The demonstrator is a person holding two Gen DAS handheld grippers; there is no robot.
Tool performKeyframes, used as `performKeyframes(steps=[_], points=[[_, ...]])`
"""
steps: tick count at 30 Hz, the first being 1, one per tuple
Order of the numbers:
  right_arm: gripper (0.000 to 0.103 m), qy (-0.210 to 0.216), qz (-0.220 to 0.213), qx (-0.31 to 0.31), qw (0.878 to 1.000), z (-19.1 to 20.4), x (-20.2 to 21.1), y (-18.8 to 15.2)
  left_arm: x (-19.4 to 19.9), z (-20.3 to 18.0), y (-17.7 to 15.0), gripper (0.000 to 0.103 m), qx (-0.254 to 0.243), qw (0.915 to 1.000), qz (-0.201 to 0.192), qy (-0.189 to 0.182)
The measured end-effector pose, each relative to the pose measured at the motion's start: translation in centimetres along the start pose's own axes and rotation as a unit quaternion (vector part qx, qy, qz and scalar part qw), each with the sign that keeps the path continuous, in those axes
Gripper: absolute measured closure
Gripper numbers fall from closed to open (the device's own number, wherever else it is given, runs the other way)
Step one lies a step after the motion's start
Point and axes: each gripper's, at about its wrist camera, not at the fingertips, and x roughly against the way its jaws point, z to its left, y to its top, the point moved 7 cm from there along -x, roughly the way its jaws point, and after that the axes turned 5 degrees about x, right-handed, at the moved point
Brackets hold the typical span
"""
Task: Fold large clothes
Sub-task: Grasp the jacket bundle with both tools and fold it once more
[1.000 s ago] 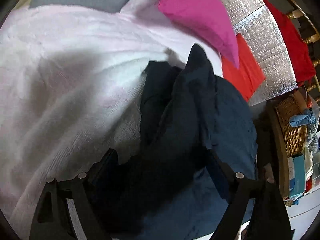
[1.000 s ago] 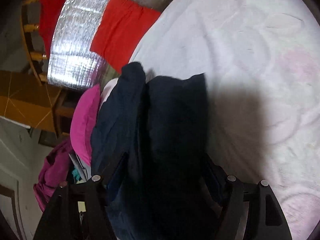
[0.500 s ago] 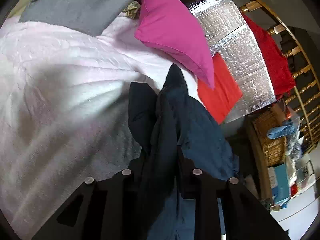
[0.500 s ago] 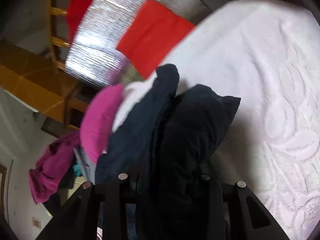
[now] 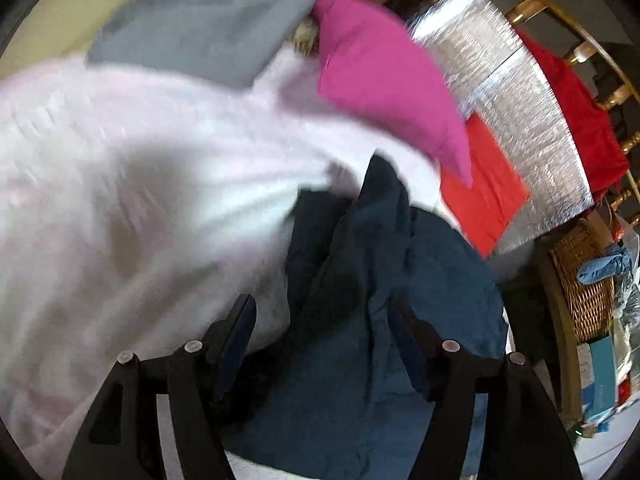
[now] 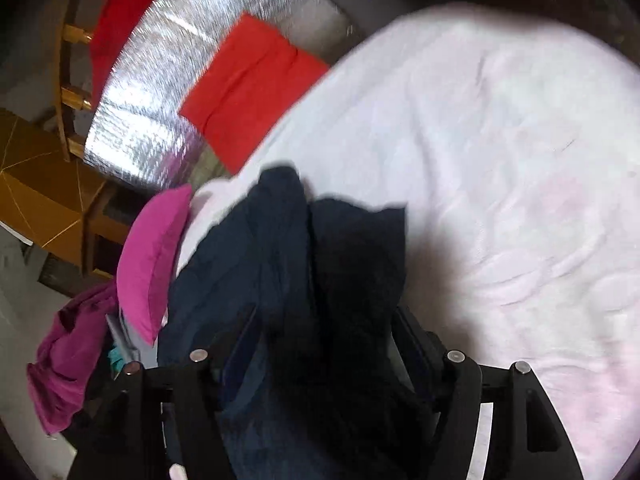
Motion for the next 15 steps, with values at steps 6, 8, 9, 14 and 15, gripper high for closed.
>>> performKeyframes(steps=[6, 8, 9, 14, 15], points=[[0.027, 0.099, 0.019, 0.003, 0.995, 3.3, 3.5, -3.3, 4.1, -1.7, -1.8, 0.029, -0.047, 0.9983, -0.034, -0.002], [0.026, 0.125, 0.051, 0.01, 0.991, 4.8, 3.3, -5.5, 5.1, -2.2, -4.0, 0.027, -0.064, 0.9979, -0.012, -0.01], [0.025, 0.135, 0.065, 0.009, 0.989, 5.4, 3.0, -6.6, 5.2, -2.6, -5.0, 0.026, -0.069, 0.9976, -0.001, -0.013], [0.024, 0.143, 0.143, -0.041, 0.978, 6.3, -0.7, -12.2, 4.4, -2.1, -8.5, 0.023, -0.031, 0.9973, 0.063, -0.022], [0.024, 0.138, 0.15, -0.053, 0.978, 6.2, -1.6, -13.0, 3.7, -1.5, -8.9, 0.023, -0.01, 0.9965, 0.08, -0.023]])
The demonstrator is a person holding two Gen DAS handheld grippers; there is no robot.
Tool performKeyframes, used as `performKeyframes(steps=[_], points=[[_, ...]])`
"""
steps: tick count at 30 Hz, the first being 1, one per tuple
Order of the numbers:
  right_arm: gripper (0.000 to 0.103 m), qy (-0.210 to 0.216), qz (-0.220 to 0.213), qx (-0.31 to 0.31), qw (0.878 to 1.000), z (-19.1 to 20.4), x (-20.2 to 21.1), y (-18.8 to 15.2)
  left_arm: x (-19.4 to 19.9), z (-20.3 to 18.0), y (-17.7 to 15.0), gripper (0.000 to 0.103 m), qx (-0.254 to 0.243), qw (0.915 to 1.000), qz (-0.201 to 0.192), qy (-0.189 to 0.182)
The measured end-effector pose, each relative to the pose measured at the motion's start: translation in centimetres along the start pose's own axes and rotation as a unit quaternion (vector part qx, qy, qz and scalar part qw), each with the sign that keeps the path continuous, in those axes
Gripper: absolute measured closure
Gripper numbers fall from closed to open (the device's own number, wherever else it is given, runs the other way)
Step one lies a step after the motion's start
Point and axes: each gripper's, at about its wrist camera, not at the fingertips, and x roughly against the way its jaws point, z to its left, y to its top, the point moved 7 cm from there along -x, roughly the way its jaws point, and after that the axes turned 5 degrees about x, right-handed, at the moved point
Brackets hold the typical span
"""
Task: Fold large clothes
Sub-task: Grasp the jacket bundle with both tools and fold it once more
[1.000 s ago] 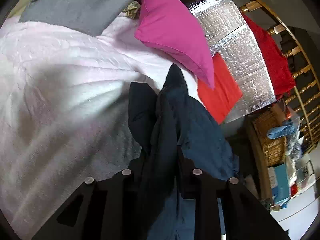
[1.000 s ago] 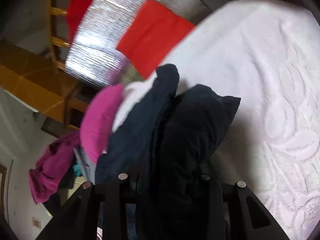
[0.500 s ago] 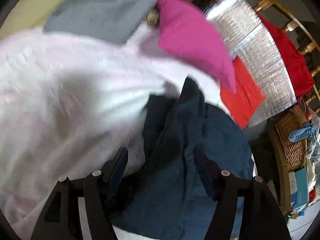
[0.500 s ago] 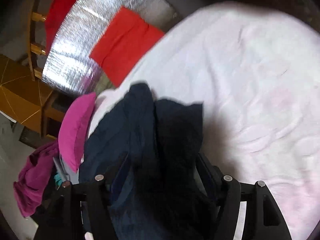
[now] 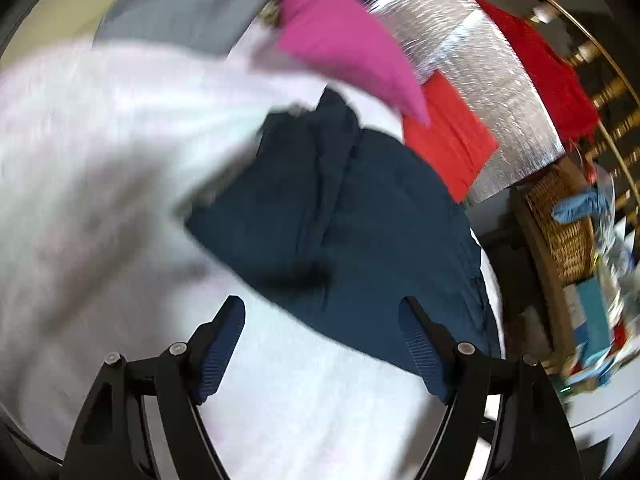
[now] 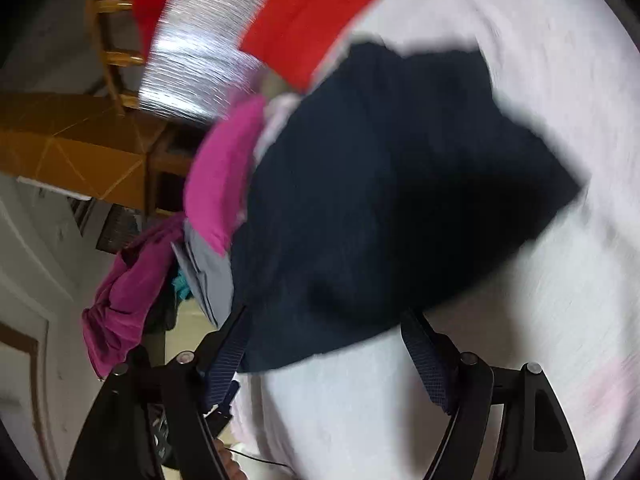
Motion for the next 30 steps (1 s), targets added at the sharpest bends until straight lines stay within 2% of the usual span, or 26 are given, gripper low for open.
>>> performKeyframes(steps=[3, 4, 6, 8, 13, 15, 17, 18, 20, 23, 25, 27, 28, 29, 30], points=[[0.024, -0.005, 0.011, -0.043, 0.999, -1.6, -2.2, -0.8, -2.2, 1.6, -0.1, 0.023, 0.06, 0.9971, 0.046, -0.011], [0.024, 0.0, 0.0, -0.063, 0.998, -2.1, -2.6, -0.6, -2.7, 2.1, 0.2, 0.023, 0.087, 0.9946, 0.052, -0.021], [0.024, 0.004, -0.027, -0.078, 0.997, -3.0, -2.3, 0.2, -3.3, 2.8, 1.2, 0.023, 0.124, 0.9907, 0.045, -0.034], [0.024, 0.009, -0.058, -0.084, 0.995, -3.5, -2.0, 1.6, -4.0, 3.0, 2.4, 0.023, 0.137, 0.989, 0.039, -0.039], [0.022, 0.034, -0.083, -0.117, 0.989, -4.6, -2.3, 3.9, -6.8, 3.0, 4.0, 0.024, 0.173, 0.9805, 0.05, -0.079], [0.024, 0.024, -0.086, -0.106, 0.99, -4.4, -2.4, 4.4, -6.9, 2.9, 4.6, 0.027, 0.171, 0.9814, 0.036, -0.08], [0.038, -0.004, -0.093, -0.081, 0.992, -4.2, -2.6, 4.7, -6.8, 2.7, 5.0, 0.047, 0.162, 0.9836, 0.023, -0.075], [0.045, -0.014, -0.094, -0.069, 0.993, -4.0, -2.6, 4.8, -6.8, 2.4, 5.3, 0.051, 0.159, 0.9841, 0.016, -0.078], [0.052, -0.02, -0.099, -0.054, 0.993, -3.0, -2.3, 5.2, -6.4, 2.0, 6.1, 0.063, 0.15, 0.9851, 0.002, -0.084], [0.056, -0.005, -0.124, -0.018, 0.992, -0.6, -0.7, 5.3, -5.2, 0.7, 6.8, 0.065, 0.125, 0.9869, -0.018, -0.1], [0.056, -0.016, -0.131, 0.006, 0.991, 0.0, -0.4, 5.4, -4.9, -0.1, 7.1, 0.065, 0.097, 0.991, -0.024, -0.088], [0.056, -0.043, -0.112, -0.004, 0.993, -1.2, -1.2, 5.1, -5.9, 0.3, 6.5, 0.061, 0.09, 0.9942, -0.008, -0.058], [0.055, -0.057, -0.092, -0.015, 0.994, -2.5, -1.9, 4.9, -6.9, 1.1, 6.1, 0.058, 0.089, 0.9957, 0.012, -0.022], [0.053, -0.063, -0.07, -0.03, 0.995, -3.5, -2.6, 4.5, -7.2, 1.7, 6.0, 0.054, 0.093, 0.9954, 0.02, -0.01], [0.05, -0.053, -0.062, -0.045, 0.996, -4.0, -2.5, 4.3, -7.1, 1.9, 6.1, 0.053, 0.103, 0.9944, 0.021, -0.015]])
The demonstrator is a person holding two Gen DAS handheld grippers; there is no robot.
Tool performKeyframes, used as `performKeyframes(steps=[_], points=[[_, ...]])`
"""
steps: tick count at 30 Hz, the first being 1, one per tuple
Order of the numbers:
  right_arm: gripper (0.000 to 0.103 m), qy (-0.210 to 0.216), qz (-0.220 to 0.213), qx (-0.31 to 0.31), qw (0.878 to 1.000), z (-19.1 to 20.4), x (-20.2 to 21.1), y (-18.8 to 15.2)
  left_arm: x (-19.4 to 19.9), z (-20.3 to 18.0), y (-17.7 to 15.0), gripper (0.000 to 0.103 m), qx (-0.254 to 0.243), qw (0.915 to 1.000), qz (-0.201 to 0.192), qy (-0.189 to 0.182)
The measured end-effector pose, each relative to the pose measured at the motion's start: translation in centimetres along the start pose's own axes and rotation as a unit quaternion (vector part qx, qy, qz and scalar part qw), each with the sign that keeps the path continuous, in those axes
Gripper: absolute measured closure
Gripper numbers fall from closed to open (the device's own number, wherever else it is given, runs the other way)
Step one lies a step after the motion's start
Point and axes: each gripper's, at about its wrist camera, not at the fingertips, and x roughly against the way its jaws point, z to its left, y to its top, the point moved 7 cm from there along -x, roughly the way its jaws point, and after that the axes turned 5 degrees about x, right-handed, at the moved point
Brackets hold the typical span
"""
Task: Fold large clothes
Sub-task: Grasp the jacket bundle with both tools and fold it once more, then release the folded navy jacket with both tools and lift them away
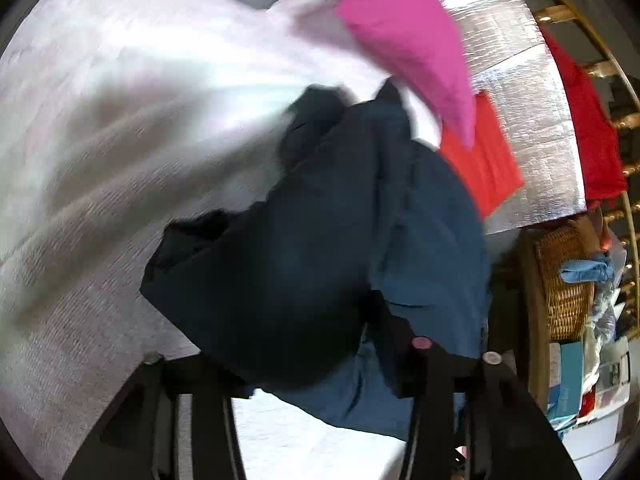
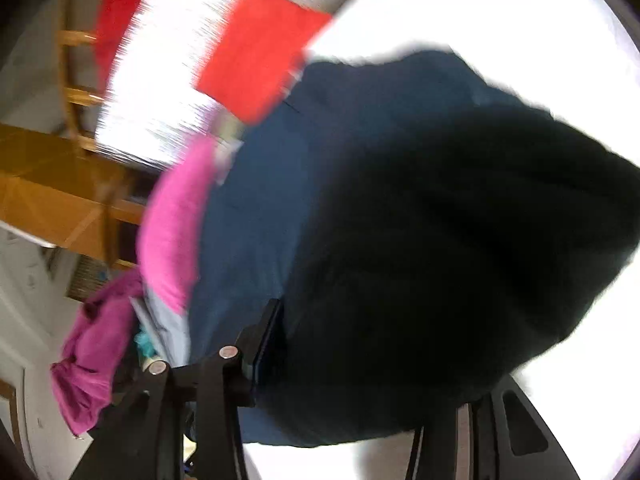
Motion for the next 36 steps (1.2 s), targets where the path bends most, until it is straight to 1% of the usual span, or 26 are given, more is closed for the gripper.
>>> performKeyframes(steps=[1, 2, 3, 4, 6, 9, 11, 12, 13, 14, 15, 16, 17, 18, 20, 22, 24, 25, 26, 27, 29, 30, 31, 33, 35, 36], points=[[0.05, 0.005, 0.005, -0.006, 1.0, 0.0, 0.4, -0.1, 0.3, 0.0, 0.1, 0.052, 0.004, 1.0, 0.002, -0.002], [0.05, 0.003, 0.013, 0.0, 1.0, 0.2, 1.0, -0.2, 0.7, 0.0, 0.3, 0.048, 0.005, 1.0, 0.004, -0.002], [0.05, -0.006, 0.021, 0.015, 1.0, 0.5, 1.7, -0.4, 1.3, -0.1, 0.4, 0.04, 0.004, 1.0, 0.006, -0.004], [0.046, -0.015, 0.03, 0.028, 0.999, 0.7, 2.4, -0.8, 1.9, -0.2, 0.6, 0.037, 0.004, 0.9999, 0.005, -0.012], [0.04, -0.029, 0.054, 0.051, 0.997, 0.7, 4.0, -1.5, 3.2, -0.1, 1.1, 0.035, 0.006, 0.9998, -0.001, -0.018], [0.04, -0.017, 0.097, 0.12, 0.988, 1.1, 7.5, -2.5, 5.5, 0.8, 1.7, 0.033, 0.012, 0.9995, -0.014, -0.026], [0.04, -0.003, 0.074, 0.142, 0.987, 1.8, 9.7, -2.1, 6.7, 1.4, 2.0, 0.03, 0.007, 0.9989, -0.043, -0.017], [0.04, 0.006, 0.049, 0.148, 0.988, 2.3, 10.9, -1.5, 7.5, 1.2, 2.3, 0.03, -0.006, 0.9976, -0.069, -0.007], [0.042, 0.014, 0.013, 0.151, 0.988, 2.6, 12.3, -0.6, 7.9, 0.8, 2.4, 0.03, -0.02, 0.9961, -0.086, 0.0], [0.045, 0.01, -0.021, 0.156, 0.987, 2.7, 13.2, 0.2, 8.4, 0.7, 2.3, 0.03, -0.038, 0.9942, -0.1, 0.008], [0.053, -0.003, -0.048, 0.161, 0.986, 2.5, 13.7, 0.7, 8.5, 0.0, 2.2, 0.029, -0.064, 0.9912, -0.114, 0.02], [0.057, -0.015, -0.074, 0.164, 0.984, 1.7, 14.5, 1.5, 8.4, -0.7, 1.9, 0.029, -0.093, 0.9873, -0.125, 0.032], [0.057, -0.022, -0.086, 0.163, 0.983, 1.3, 14.4, 1.9, 8.4, -1.0, 1.5, 0.029, -0.115, 0.9841, -0.129, 0.042], [0.057, -0.028, -0.091, 0.158, 0.983, 0.7, 14.1, 2.3, 7.8, -1.7, 1.1, 0.028, -0.144, 0.9791, -0.131, 0.057], [0.059, -0.022, -0.081, 0.147, 0.986, 0.1, 12.9, 2.8, 6.6, -2.3, 0.7, 0.028, -0.177, 0.9727, -0.127, 0.079], [0.06, -0.036, -0.081, 0.149, 0.985, 0.0, 11.3, 3.0, 5.7, -2.0, 0.8, 0.026, -0.196, 0.9659, -0.124, 0.115], [0.062, -0.059, -0.053, 0.135, 0.988, -1.4, 8.8, 3.6, 4.2, 0.0, 0.8, 0.026, -0.196, 0.9611, -0.101, 0.167], [0.07, -0.074, -0.031, 0.123, 0.989, -2.3, 7.3, 3.6, 3.3, 1.0, 0.8, 0.024, -0.189, 0.9624, -0.08, 0.178], [0.075, -0.087, -0.023, 0.121, 0.989, -3.1, 6.8, 3.6, 2.6, 1.7, 1.0, 0.02, -0.18, 0.9646, -0.067, 0.181], [0.076, -0.089, -0.021, 0.124, 0.988, -3.2, 6.8, 3.8, 2.6, 1.7, 1.2, 0.02, -0.176, 0.9657, -0.069, 0.178], [0.075, -0.087, -0.031, 0.133, 0.987, -2.3, 8.2, 4.0, 3.3, 1.2, 1.3, 0.02, -0.184, 0.9629, -0.079, 0.181], [0.072, -0.083, -0.039, 0.14, 0.986, -1.6, 8.4, 3.9, 3.8, 0.8, 1.3, 0.02, -0.194, 0.9589, -0.091, 0.186], [0.072, -0.081, -0.058, 0.158, 0.982, -0.6, 9.2, 4.0, 4.2, 0.5, 1.1, 0.02, -0.205, 0.9541, -0.106, 0.191], [0.072, -0.078, -0.095, 0.209, 0.97, 1.9, 10.0, 3.5, 5.3, -0.6, 0.5, 0.02, -0.229, 0.9442, -0.132, 0.197], [0.07, -0.084, -0.105, 0.23, 0.964, 2.7, 9.3, 3.3, 6.0, -2.4, -0.1, 0.02, -0.261, 0.9306, -0.159, 0.201], [0.068, -0.093, -0.099, 0.233, 0.963, 2.9, 8.6, 3.0, 6.4, -3.2, -0.5, 0.019, -0.283, 0.9199, -0.175, 0.207]])
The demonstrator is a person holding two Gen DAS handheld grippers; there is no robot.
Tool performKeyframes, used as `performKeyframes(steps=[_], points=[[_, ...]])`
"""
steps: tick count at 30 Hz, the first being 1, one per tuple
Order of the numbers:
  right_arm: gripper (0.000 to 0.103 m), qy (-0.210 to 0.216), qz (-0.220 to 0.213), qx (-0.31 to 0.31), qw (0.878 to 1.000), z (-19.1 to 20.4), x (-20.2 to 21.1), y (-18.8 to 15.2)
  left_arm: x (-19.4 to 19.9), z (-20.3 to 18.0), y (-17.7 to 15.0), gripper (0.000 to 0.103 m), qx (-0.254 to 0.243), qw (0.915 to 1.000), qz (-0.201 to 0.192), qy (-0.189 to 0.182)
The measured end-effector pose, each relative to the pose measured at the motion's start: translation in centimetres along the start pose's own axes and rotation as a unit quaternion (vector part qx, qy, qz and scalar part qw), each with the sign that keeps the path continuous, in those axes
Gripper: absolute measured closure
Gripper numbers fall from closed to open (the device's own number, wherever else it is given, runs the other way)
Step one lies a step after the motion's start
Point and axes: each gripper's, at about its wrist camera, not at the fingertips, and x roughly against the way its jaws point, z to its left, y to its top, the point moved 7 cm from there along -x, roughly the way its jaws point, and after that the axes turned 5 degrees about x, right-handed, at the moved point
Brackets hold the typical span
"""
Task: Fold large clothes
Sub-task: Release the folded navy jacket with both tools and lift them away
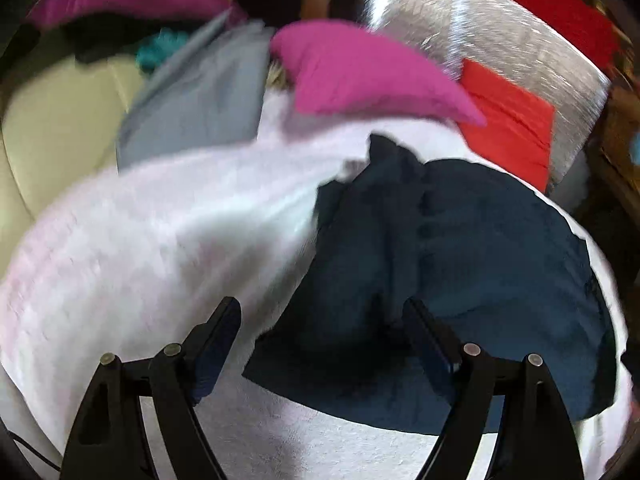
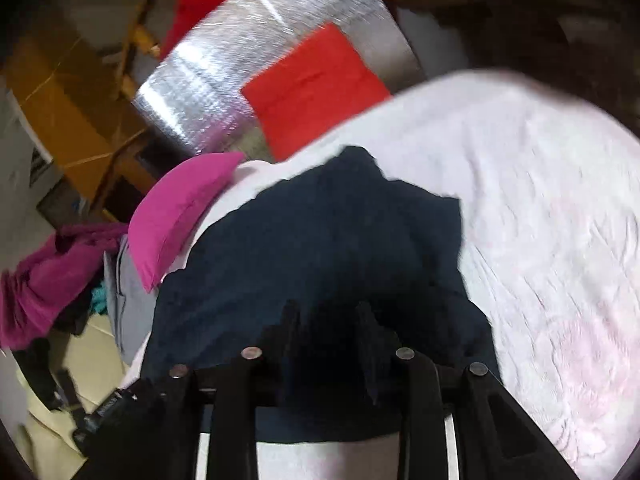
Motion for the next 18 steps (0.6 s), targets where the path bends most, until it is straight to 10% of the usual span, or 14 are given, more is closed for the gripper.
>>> performKeyframes(steps=[7, 18], points=[[0.067, -0.06, 0.061, 0.01, 0.996, 0.2, -4.9, -1.9, 3.3, -2.0, 0.6, 0.019, -0.067, 0.9952, -0.069, 0.019], [0.038, -0.066, -0.039, 0.092, 0.993, 7.0, 4.7, -1.8, 11.2, -2.8, -0.8, 0.01, -0.076, 0.9897, -0.119, 0.022]])
